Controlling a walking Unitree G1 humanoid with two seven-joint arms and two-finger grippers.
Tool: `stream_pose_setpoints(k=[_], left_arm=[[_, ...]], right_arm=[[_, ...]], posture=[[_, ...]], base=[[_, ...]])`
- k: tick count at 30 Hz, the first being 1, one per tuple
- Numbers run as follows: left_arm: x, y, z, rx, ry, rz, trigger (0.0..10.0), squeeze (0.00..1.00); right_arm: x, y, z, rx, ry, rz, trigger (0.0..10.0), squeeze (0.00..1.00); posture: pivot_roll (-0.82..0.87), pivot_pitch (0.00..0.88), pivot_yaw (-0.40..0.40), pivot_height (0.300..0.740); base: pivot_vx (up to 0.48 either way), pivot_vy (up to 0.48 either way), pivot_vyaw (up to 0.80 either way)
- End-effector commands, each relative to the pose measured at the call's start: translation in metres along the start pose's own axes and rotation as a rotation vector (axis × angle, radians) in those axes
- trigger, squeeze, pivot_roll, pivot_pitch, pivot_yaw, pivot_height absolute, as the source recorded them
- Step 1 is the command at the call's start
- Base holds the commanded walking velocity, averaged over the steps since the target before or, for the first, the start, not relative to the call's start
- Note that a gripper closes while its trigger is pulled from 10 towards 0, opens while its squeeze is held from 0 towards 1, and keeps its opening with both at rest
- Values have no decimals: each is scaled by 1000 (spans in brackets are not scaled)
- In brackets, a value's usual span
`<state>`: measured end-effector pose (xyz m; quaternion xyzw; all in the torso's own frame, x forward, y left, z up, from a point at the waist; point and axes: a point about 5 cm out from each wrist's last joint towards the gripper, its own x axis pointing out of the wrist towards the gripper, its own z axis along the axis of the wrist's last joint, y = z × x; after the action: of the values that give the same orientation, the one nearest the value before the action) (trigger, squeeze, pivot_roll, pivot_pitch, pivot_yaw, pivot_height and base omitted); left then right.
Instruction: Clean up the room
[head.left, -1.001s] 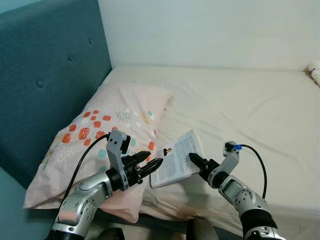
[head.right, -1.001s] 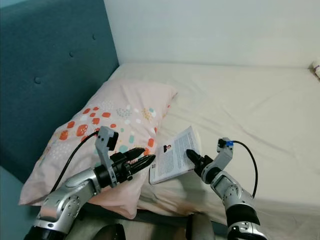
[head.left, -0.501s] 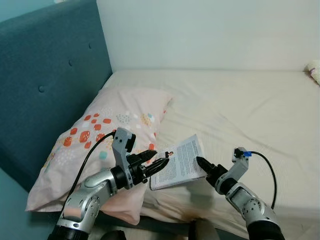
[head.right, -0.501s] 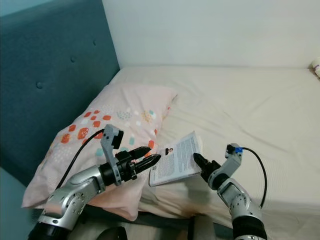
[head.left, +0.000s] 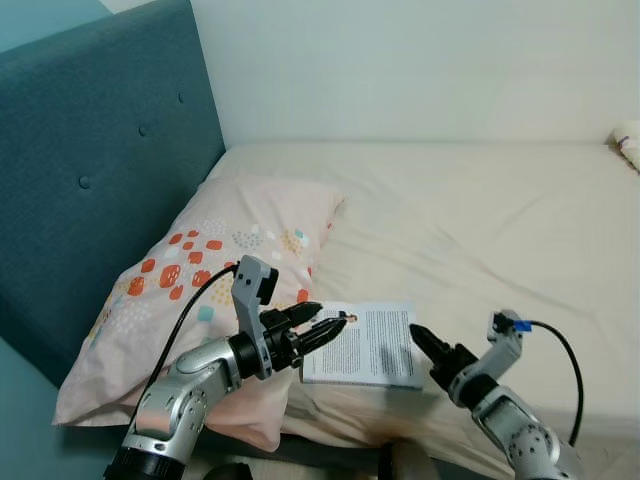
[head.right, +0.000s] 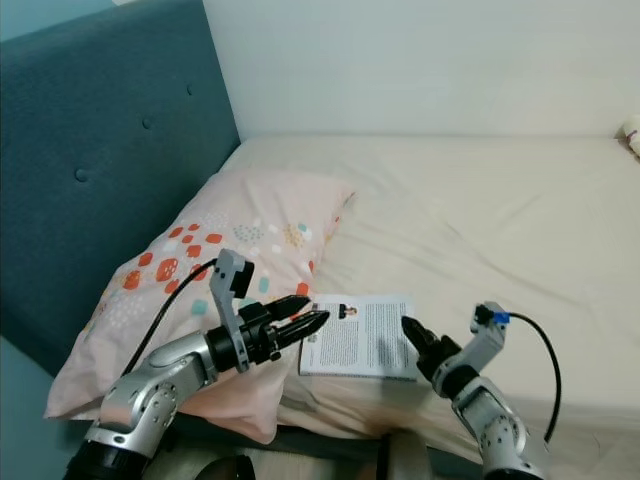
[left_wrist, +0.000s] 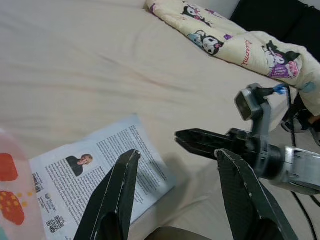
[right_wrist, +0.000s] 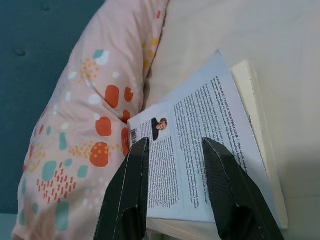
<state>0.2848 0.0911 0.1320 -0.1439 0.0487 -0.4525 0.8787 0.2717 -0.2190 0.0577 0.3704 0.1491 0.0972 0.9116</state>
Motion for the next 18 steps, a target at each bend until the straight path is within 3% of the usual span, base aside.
stream_pose_setpoints(k=[1, 3, 4, 7, 9, 10, 11, 12, 13, 14, 17, 18], left_arm=[[-1, 7, 0, 4, -13, 54, 10000, 0], [-3, 21, 1, 34, -38, 175, 10000, 0], [-6, 32, 1, 41, -46, 284, 10000, 0], [-9, 40, 1, 43, -50, 357, 10000, 0], [-21, 57, 4, 88, -83, 564, 10000, 0], [-21, 57, 4, 88, -83, 564, 10000, 0], [-26, 61, 5, 114, -94, 627, 10000, 0], [-32, 64, 6, 133, -109, 681, 10000, 0], [-32, 64, 6, 133, -109, 681, 10000, 0], [-39, 66, 1, 135, -81, 733, 10000, 0], [-43, 66, -3, 147, -70, 768, 10000, 0], [-46, 66, -5, 188, -56, 789, 10000, 0]], right_arm=[[1, 7, 1, -10, -13, 25, 10000, 0], [5, 22, 6, -37, -44, 78, 10000, 0], [10, 35, 13, -94, -89, 101, 10000, 0], [13, 44, 17, -134, -122, 116, 10000, 0], [26, 67, 26, -288, -192, 98, 10000, 0], [26, 67, 26, -288, -192, 98, 10000, 0], [29, 73, 27, -350, -204, 84, 10000, 0], [36, 77, 23, -491, -175, 38, 10000, 0], [36, 77, 23, -491, -175, 38, 10000, 0], [44, 81, 15, -783, -157, -30, 10000, 0], [47, 86, 14, -735, -195, -26, 10000, 0], [49, 90, 14, -728, -214, -23, 10000, 0]], posture=[[-39, 0, 34, 585], [-40, 0, 37, 585], [-42, 0, 40, 585], [-42, 0, 40, 585], [-42, 0, 36, 585], [-42, 0, 36, 585], [-31, 0, 19, 585], [-27, 0, 8, 585], [-27, 0, 8, 585], [-18, 0, -14, 585], [-9, 0, -28, 585], [1, 0, -54, 590]], base=[[0, 0, 0], [0, 0, 0], [0, 0, 0], [0, 0, 0], [0, 0, 0], [0, 0, 0], [0, 0, 0], [0, 0, 0], [0, 0, 0], [0, 0, 0], [0, 0, 0], [0, 0, 0]])
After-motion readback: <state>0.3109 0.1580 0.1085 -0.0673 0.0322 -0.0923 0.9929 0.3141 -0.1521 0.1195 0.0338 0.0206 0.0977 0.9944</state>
